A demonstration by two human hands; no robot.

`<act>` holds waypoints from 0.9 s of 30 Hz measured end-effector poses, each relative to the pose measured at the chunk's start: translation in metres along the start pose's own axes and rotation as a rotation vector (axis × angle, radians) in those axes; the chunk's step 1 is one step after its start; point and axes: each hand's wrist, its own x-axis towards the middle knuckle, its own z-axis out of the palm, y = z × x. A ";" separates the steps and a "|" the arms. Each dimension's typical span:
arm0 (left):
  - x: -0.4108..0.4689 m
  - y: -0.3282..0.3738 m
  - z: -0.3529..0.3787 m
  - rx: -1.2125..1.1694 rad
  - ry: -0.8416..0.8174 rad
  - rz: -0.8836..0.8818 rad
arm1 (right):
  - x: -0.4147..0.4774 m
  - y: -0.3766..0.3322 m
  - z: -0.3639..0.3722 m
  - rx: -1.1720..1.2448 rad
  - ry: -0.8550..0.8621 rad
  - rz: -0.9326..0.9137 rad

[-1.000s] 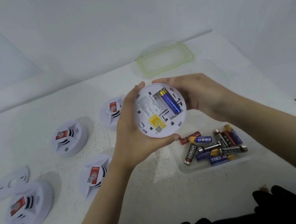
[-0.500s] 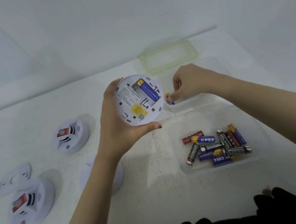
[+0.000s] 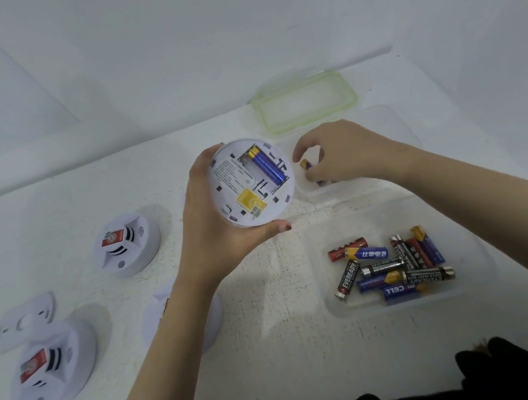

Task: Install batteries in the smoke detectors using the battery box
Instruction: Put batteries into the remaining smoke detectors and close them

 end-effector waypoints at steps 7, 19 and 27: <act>0.000 0.005 0.001 -0.007 0.018 -0.006 | -0.030 -0.006 -0.019 0.497 0.179 -0.134; 0.000 0.030 0.011 -0.103 -0.004 -0.018 | -0.071 -0.013 0.008 0.110 0.648 -0.738; -0.003 0.036 0.004 -0.127 0.011 0.055 | -0.076 0.000 0.017 -0.022 0.573 -0.850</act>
